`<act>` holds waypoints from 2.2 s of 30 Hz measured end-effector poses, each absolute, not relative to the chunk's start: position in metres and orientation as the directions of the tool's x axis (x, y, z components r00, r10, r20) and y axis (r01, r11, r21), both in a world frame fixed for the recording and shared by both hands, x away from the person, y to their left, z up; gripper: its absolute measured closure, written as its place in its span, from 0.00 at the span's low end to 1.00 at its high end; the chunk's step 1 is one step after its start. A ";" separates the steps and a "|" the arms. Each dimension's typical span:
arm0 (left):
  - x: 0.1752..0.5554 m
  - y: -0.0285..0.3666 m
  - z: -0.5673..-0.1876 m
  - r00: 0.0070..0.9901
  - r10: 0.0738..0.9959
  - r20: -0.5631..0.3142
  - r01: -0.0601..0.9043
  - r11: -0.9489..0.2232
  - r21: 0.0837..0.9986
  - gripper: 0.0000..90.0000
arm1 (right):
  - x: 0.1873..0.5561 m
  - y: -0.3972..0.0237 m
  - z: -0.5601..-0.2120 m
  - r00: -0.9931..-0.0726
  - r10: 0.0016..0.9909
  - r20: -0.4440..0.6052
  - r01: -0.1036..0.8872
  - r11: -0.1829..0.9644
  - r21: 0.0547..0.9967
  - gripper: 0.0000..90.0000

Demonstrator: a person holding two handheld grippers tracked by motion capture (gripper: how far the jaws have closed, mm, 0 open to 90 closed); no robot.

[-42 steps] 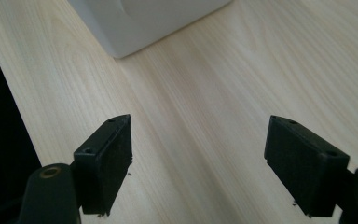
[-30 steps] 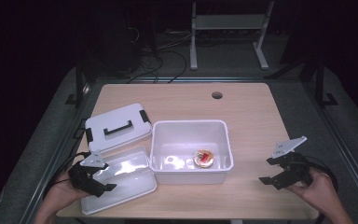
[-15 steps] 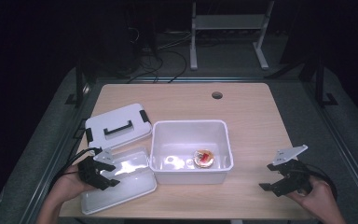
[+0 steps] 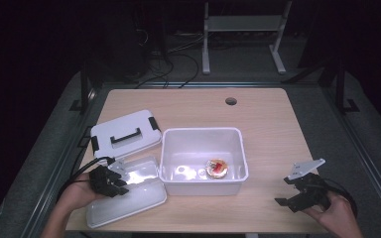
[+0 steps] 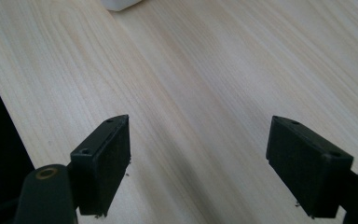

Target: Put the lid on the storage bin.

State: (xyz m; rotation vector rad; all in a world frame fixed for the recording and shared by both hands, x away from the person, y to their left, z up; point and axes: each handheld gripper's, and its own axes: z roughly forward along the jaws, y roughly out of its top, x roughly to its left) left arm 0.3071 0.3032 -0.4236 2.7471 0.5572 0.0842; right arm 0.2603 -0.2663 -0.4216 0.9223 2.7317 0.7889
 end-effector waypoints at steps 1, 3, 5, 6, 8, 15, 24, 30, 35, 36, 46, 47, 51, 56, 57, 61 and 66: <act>0.308 0.302 -0.425 0.924 0.382 -0.017 0.366 -0.871 0.326 0.81 | 0.260 -0.267 -0.421 -0.799 0.601 0.023 0.520 0.671 0.528 0.24; 0.310 0.302 -0.425 0.925 0.380 -0.017 0.365 -0.874 0.320 0.82 | 0.260 -0.267 -0.421 -0.797 0.604 0.020 0.519 0.667 0.534 0.23; 0.312 0.301 -0.426 0.923 0.384 -0.022 0.370 -0.871 0.322 0.84 | 0.259 -0.268 -0.421 -0.793 0.609 0.025 0.526 0.663 0.533 0.24; 0.313 0.301 -0.426 0.925 0.379 -0.030 0.369 -0.874 0.315 0.84 | 0.259 -0.268 -0.421 -0.793 0.609 0.025 0.525 0.663 0.534 0.24; 0.313 0.301 -0.426 0.926 0.377 -0.030 0.367 -0.877 0.310 0.86 | 0.259 -0.268 -0.421 -0.793 0.608 0.024 0.525 0.664 0.533 0.23; 0.316 0.300 -0.428 0.929 0.366 -0.049 0.363 -0.880 0.307 0.98 | 0.260 -0.269 -0.424 -0.793 0.608 0.024 0.525 0.664 0.532 0.24; 0.314 0.305 -0.423 0.929 0.366 -0.053 0.365 -0.882 0.298 0.99 | 0.261 -0.266 -0.426 -0.794 0.608 0.029 0.529 0.666 0.526 0.23; 0.306 0.315 -0.412 0.925 0.376 -0.050 0.371 -0.872 0.319 0.99 | 0.262 -0.265 -0.428 -0.792 0.610 0.025 0.531 0.669 0.520 0.22; 0.299 0.324 -0.397 0.926 0.376 -0.040 0.367 -0.868 0.335 0.99 | 0.262 -0.264 -0.429 -0.793 0.609 0.024 0.531 0.672 0.516 0.22; 0.298 0.326 -0.394 0.927 0.374 -0.038 0.365 -0.869 0.336 0.99 | 0.262 -0.263 -0.429 -0.792 0.609 0.023 0.532 0.673 0.514 0.22; 0.287 0.344 -0.366 0.927 0.376 -0.009 0.355 -0.865 0.354 0.99 | 0.262 -0.264 -0.430 -0.791 0.612 0.023 0.533 0.669 0.518 0.22; 0.286 0.346 -0.362 0.926 0.378 -0.008 0.356 -0.864 0.357 0.99 | 0.262 -0.263 -0.430 -0.791 0.611 0.018 0.530 0.672 0.518 0.22; 0.284 0.350 -0.346 0.924 0.383 0.007 0.354 -0.860 0.367 0.99 | 0.262 -0.262 -0.429 -0.789 0.615 0.018 0.535 0.671 0.513 0.22; 0.285 0.350 -0.326 0.929 0.370 0.012 0.337 -0.858 0.387 0.99 | 0.263 -0.262 -0.430 -0.791 0.611 0.018 0.532 0.674 0.512 0.22; 0.285 0.349 -0.322 0.930 0.368 0.021 0.331 -0.859 0.389 0.99 | 0.263 -0.261 -0.430 -0.791 0.611 0.018 0.533 0.674 0.511 0.22; 0.288 0.342 -0.306 0.936 0.350 0.047 0.305 -0.870 0.388 0.99 | 0.263 -0.261 -0.430 -0.792 0.610 0.015 0.530 0.675 0.513 0.22; 0.292 0.331 -0.289 0.943 0.325 0.068 0.275 -0.880 0.387 0.99 | 0.263 -0.261 -0.429 -0.790 0.613 0.016 0.532 0.672 0.515 0.22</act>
